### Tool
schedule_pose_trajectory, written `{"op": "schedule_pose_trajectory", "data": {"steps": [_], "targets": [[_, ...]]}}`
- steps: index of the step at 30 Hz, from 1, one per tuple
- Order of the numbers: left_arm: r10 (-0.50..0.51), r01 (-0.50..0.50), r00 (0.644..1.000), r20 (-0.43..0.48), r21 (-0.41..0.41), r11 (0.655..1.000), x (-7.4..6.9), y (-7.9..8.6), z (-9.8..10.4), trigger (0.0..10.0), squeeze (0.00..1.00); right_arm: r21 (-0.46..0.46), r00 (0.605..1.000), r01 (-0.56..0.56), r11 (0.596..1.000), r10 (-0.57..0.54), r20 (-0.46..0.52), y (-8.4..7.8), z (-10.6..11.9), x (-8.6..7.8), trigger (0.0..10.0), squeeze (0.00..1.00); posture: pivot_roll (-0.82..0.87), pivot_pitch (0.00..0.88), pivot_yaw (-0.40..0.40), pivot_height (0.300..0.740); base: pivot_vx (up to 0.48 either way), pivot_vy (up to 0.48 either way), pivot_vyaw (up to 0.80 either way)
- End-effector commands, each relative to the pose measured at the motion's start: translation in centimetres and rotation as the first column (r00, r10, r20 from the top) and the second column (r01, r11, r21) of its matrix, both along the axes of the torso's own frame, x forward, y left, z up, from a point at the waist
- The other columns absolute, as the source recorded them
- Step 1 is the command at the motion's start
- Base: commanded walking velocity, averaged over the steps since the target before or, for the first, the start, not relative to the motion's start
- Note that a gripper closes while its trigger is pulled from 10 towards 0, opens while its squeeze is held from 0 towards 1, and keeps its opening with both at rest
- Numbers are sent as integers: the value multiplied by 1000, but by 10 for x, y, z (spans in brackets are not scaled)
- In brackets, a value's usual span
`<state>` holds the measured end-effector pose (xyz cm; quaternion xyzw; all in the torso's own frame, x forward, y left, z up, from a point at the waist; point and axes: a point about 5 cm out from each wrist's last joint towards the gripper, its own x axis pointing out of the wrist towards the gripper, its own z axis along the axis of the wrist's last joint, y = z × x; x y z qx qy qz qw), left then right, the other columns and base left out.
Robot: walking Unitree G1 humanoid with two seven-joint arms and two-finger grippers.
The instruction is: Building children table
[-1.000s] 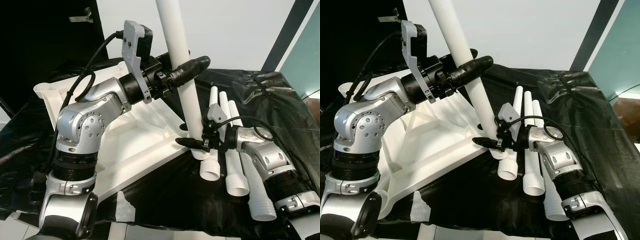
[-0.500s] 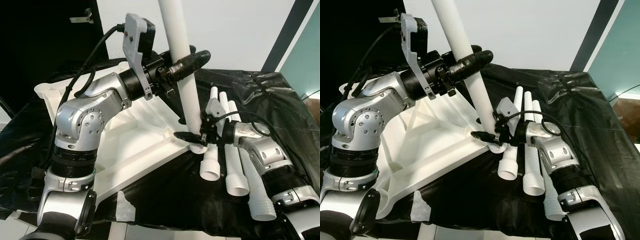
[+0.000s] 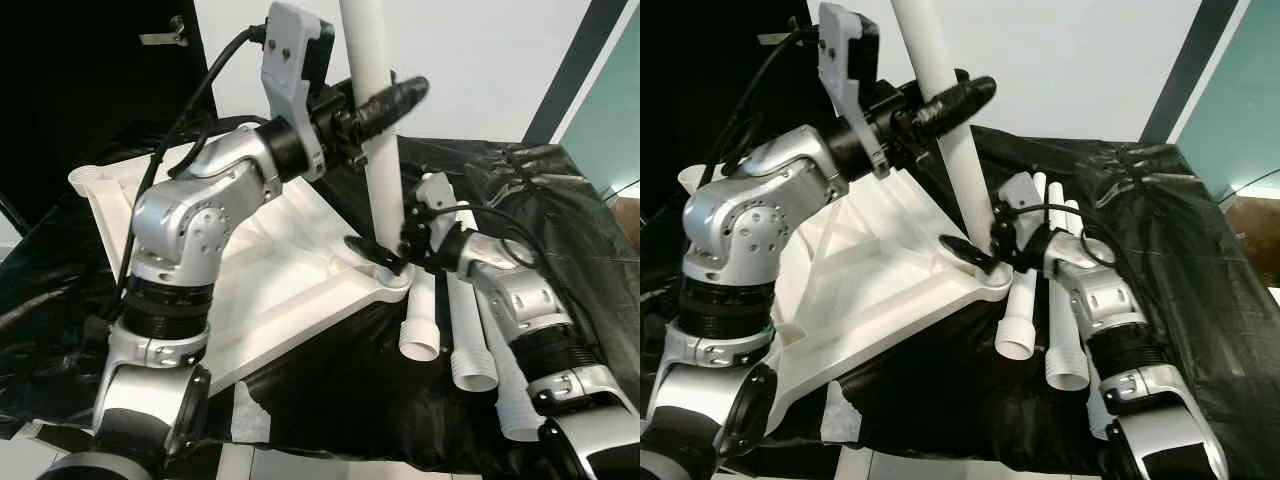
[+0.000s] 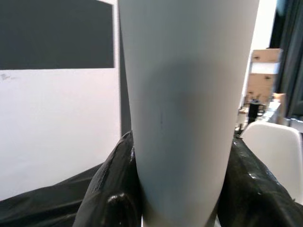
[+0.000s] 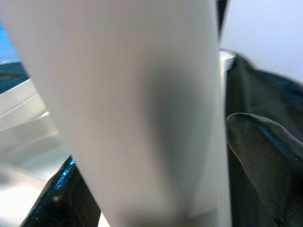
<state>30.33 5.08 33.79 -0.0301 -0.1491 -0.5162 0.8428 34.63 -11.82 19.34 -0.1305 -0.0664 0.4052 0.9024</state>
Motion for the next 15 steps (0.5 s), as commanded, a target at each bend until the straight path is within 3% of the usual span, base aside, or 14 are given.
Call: {"op": "schedule_pose_trajectory", "data": {"steps": [1, 6, 15], "targets": [[85, -85, 996, -3, -9, 996, 5, 2, 4, 10000, 0, -12, 1000, 25, 1000, -24, 9, 1, -1, 1, 10000, 0, 22, 0, -50, 740, 0, 0, 0], [225, -224, 974, 14, -27, 974, 11, -3, 11, 10000, 0, -48, 981, 186, 981, -183, 59, 17, -11, 6, 10000, 0, 23, 0, -49, 740, 0, 0, 0], [268, -265, 963, 42, -64, 962, 7, -19, 24, 10000, 0, -6, 931, 361, 933, -360, 55, 24, -21, 13, 10000, 0, 19, 0, -43, 740, 0, 0, 0]]}}
